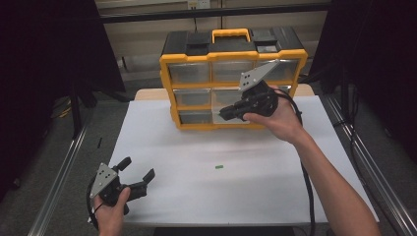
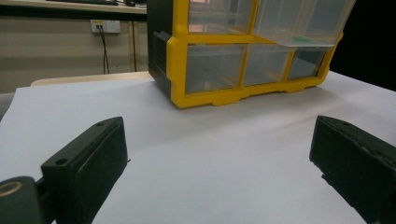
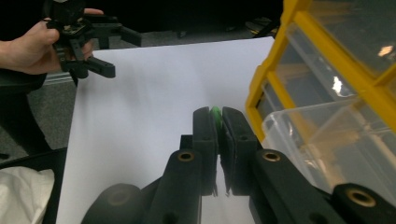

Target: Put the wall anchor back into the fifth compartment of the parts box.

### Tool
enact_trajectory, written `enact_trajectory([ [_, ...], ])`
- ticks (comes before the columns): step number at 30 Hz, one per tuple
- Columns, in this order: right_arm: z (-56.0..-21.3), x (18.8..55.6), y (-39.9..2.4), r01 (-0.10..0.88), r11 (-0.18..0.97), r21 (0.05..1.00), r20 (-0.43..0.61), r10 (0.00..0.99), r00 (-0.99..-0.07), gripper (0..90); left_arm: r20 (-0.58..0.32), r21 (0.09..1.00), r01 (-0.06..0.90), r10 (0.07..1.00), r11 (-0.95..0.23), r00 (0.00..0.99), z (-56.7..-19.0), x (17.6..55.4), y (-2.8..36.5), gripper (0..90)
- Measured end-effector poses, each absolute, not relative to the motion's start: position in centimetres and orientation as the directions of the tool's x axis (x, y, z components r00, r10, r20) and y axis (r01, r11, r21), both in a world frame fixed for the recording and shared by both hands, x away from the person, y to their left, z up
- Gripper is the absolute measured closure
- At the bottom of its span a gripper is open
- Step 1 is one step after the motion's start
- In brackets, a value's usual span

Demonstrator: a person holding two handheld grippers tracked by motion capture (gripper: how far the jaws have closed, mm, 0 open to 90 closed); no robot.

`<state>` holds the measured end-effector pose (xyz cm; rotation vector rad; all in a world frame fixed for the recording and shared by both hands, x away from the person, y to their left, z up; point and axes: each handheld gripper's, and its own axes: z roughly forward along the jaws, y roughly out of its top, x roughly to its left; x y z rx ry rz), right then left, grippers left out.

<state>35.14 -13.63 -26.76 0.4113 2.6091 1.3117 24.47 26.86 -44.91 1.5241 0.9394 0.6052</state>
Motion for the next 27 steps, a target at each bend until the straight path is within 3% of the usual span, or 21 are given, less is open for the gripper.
enact_trajectory([
  [4,-26.0,35.9,-14.1,0.173,0.566,0.806,-0.05,0.357,-0.933,84.8,-0.1,0.975,0.221,0.826,-0.031,0.555,-44.9,24.5,27.3,4.3],
  [27,-24.2,40.7,-14.4,0.276,0.628,0.728,-0.069,0.467,-0.882,84.8,-0.107,0.973,0.23,0.827,-0.027,0.551,-44.9,24.6,27.4,4.3],
])
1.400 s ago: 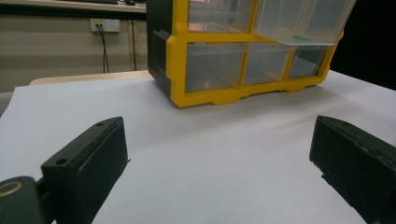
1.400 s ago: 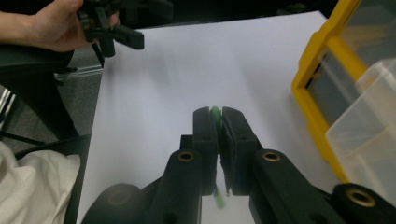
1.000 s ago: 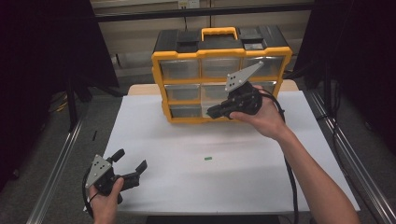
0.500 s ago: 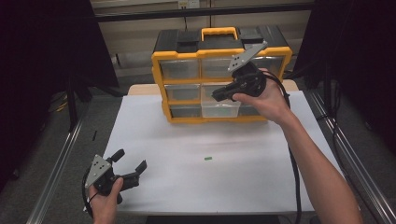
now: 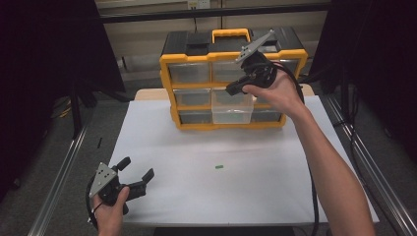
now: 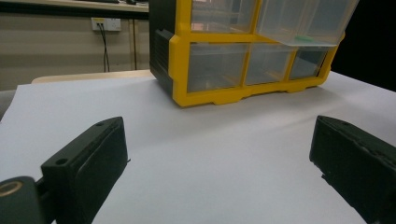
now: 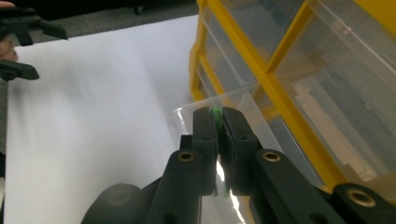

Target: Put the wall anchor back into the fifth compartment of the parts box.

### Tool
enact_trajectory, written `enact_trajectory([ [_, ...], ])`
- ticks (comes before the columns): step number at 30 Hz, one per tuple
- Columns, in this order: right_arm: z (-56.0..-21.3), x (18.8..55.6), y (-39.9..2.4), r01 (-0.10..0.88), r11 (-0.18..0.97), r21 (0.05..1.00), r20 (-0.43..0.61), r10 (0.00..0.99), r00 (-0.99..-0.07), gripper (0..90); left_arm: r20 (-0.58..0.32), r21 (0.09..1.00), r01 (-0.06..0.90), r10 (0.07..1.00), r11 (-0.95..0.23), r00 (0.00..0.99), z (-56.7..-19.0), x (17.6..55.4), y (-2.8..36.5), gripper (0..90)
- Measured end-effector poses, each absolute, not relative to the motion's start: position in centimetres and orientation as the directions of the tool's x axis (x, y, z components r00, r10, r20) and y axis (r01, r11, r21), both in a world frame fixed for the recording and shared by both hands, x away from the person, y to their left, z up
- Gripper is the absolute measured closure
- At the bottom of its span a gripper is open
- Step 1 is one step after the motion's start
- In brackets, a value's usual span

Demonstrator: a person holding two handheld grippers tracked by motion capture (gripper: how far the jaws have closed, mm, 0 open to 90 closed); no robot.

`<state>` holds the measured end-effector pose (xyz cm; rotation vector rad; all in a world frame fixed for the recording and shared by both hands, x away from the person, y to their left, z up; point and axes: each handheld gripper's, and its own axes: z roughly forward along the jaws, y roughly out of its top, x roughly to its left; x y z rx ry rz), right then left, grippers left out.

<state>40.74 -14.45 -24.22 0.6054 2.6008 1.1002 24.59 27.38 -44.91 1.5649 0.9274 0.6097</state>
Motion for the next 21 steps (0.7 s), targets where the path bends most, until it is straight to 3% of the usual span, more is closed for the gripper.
enact_trajectory([
  [21,-26.9,44.0,-13.4,0.412,0.748,0.52,-0.05,0.509,-0.86,84.6,-0.099,0.974,0.226,0.832,-0.032,0.546,-44.9,24.6,27.6,4.3],
])
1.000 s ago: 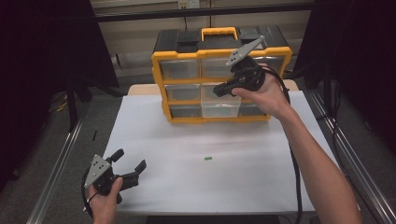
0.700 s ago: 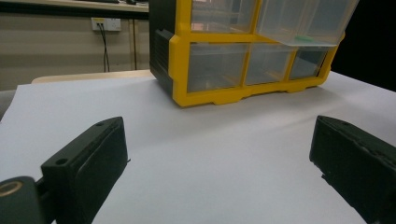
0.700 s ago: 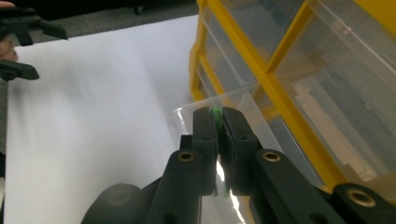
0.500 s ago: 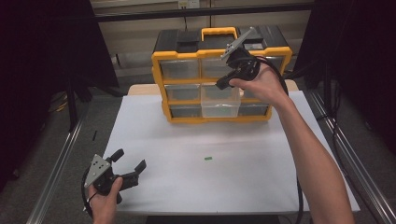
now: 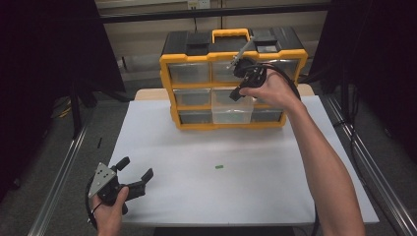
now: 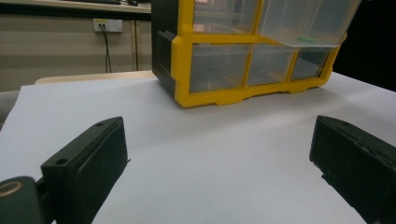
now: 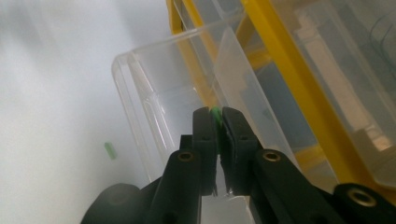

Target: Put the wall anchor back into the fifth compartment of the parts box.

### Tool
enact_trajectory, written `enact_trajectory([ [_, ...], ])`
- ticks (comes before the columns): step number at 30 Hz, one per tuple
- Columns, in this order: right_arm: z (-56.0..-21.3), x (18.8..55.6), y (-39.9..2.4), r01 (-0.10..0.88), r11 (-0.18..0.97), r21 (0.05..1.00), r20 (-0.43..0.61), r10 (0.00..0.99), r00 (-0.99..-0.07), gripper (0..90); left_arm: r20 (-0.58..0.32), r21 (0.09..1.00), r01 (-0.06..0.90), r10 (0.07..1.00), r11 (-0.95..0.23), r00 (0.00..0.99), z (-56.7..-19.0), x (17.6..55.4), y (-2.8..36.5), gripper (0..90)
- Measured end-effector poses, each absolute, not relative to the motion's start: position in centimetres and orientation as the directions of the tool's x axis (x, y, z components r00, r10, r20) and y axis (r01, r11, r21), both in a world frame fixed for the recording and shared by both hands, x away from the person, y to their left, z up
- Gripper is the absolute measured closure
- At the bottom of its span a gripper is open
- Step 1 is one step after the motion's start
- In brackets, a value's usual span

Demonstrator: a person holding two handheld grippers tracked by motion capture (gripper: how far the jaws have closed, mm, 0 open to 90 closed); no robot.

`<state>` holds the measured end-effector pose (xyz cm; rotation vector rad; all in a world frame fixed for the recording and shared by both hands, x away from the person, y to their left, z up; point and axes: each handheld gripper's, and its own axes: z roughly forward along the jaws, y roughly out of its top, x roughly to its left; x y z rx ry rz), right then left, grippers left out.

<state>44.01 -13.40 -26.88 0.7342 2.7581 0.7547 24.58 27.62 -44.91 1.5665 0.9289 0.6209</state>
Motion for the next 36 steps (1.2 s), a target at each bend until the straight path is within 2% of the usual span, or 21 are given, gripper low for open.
enact_trajectory([
  [14,-29.0,44.8,-13.5,0.465,0.754,0.464,0.0,0.524,-0.851,84.2,-0.11,0.974,0.227,0.831,-0.02,0.546,-45.0,24.6,27.6,4.2],
  [17,-29.0,44.8,-13.7,0.463,0.738,0.492,-0.002,0.533,-0.846,80.2,-0.109,0.974,0.225,0.833,-0.019,0.543,-44.9,24.5,27.5,4.2],
  [18,-28.9,44.8,-13.7,0.458,0.74,0.493,-0.009,0.531,-0.848,77.1,-0.134,0.974,0.227,0.834,0.011,0.535,-45.0,24.5,27.3,4.2],
  [20,-28.7,44.6,-13.7,0.459,0.728,0.51,-0.017,0.541,-0.841,73.6,-0.11,0.973,0.229,0.828,-0.023,0.55,-45.0,24.5,27.5,4.2],
  [21,-28.5,44.6,-13.8,0.453,0.721,0.524,-0.016,0.54,-0.841,69.3,-0.121,0.974,0.227,0.83,-0.008,0.545,-45.0,24.5,27.3,4.2],
  [23,-28.2,44.4,-13.9,0.451,0.703,0.55,-0.015,0.548,-0.836,57.9,-0.088,0.971,0.232,0.829,-0.052,0.553,-44.9,24.5,27.5,4.2],
  [25,-27.9,44.2,-14.2,0.44,0.685,0.581,-0.021,0.553,-0.833,52.7,-0.087,0.973,0.227,0.826,-0.051,0.557,-44.9,24.5,27.5,4.2],
  [27,-27.7,44.0,-14.4,0.44,0.665,0.604,-0.018,0.563,-0.826,40.5,-0.103,0.974,0.226,0.827,-0.03,0.552,-45.0,24.5,27.4,4.2],
  [28,-27.6,43.9,-14.5,0.436,0.658,0.614,-0.018,0.564,-0.825,36.5,-0.13,0.974,0.228,0.833,0.004,0.539,-45.0,24.5,27.1,4.2],
  [30,-27.5,43.6,-14.7,0.425,0.642,0.638,-0.021,0.566,-0.824,28.2,-0.108,0.973,0.229,0.829,-0.025,0.549,-44.9,24.5,27.4,4.2],
  [32,-27.5,43.2,-14.8,0.412,0.624,0.664,-0.038,0.578,-0.815,18.3,-0.135,0.974,0.227,0.831,0.011,0.54,-45.0,24.4,27.1,4.2],
  [33,-27.5,43.0,-14.9,0.413,0.617,0.67,-0.037,0.583,-0.812,14.1,-0.081,0.973,0.224,0.822,-0.058,0.564,-44.9,24.4,27.5,4.2],
  [34,-27.5,42.8,-15.0,0.414,0.602,0.683,-0.035,0.593,-0.804,9.9,-0.088,0.972,0.227,0.817,-0.054,0.57,-44.9,24.3,27.5,4.2],
  [36,-27.6,42.5,-15.3,0.397,0.591,0.703,-0.049,0.597,-0.801,8.7,-0.086,0.973,0.223,0.819,-0.052,0.567,-44.9,24.4,27.6,4.2],
])
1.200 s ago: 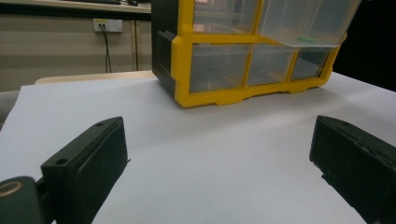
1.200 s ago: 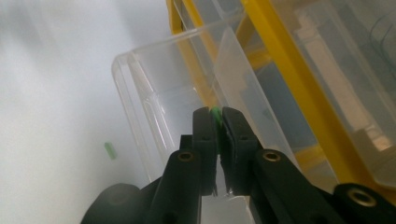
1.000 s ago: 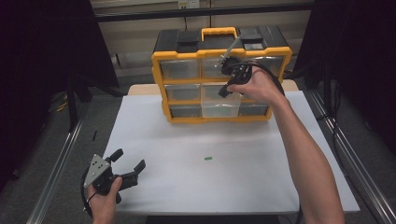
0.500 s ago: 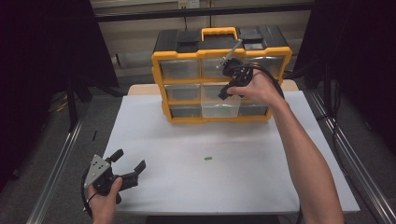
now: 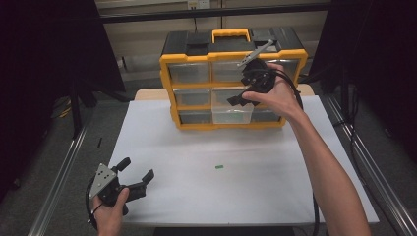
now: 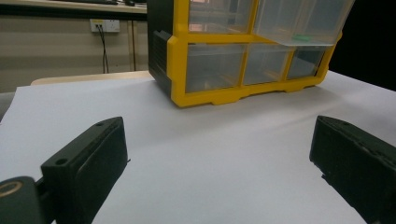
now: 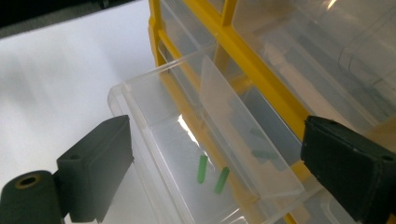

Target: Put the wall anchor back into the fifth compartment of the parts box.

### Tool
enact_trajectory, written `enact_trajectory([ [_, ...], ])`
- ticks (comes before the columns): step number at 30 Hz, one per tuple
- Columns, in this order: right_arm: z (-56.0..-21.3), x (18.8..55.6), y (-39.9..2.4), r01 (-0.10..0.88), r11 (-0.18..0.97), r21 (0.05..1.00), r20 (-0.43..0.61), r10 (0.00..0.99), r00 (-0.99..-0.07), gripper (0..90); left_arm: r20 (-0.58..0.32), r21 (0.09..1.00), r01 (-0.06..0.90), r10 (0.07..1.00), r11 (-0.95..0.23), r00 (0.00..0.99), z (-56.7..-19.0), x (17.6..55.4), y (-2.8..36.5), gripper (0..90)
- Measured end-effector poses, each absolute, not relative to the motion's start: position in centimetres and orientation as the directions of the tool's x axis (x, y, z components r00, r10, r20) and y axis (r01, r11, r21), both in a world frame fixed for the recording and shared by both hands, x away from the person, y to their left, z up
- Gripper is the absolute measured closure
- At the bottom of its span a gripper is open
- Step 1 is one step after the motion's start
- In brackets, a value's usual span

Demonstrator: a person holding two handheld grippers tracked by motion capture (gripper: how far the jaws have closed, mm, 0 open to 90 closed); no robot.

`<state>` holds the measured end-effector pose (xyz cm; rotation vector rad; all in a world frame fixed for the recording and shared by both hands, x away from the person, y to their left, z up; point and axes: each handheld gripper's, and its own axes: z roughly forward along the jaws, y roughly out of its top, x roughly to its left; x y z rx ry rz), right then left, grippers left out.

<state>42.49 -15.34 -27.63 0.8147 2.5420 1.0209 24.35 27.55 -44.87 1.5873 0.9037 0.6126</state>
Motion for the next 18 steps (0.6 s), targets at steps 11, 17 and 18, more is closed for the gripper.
enact_trajectory([
  [11,-28.5,39.9,-17.3,0.344,0.43,0.834,0.007,0.617,-0.787,3.4,-0.081,0.974,0.221,0.824,-0.055,0.561,-44.8,24.2,27.6,4.2],
  [17,-29.5,38.6,-18.4,0.319,0.374,0.871,0.011,0.634,-0.773,2.3,-0.092,0.975,0.219,0.825,-0.039,0.558,-44.8,24.3,27.3,4.2],
  [18,-29.7,38.4,-18.5,0.318,0.368,0.874,0.012,0.637,-0.771,2.6,-0.093,0.976,0.215,0.828,-0.033,0.552,-44.8,24.3,27.4,4.2],
])
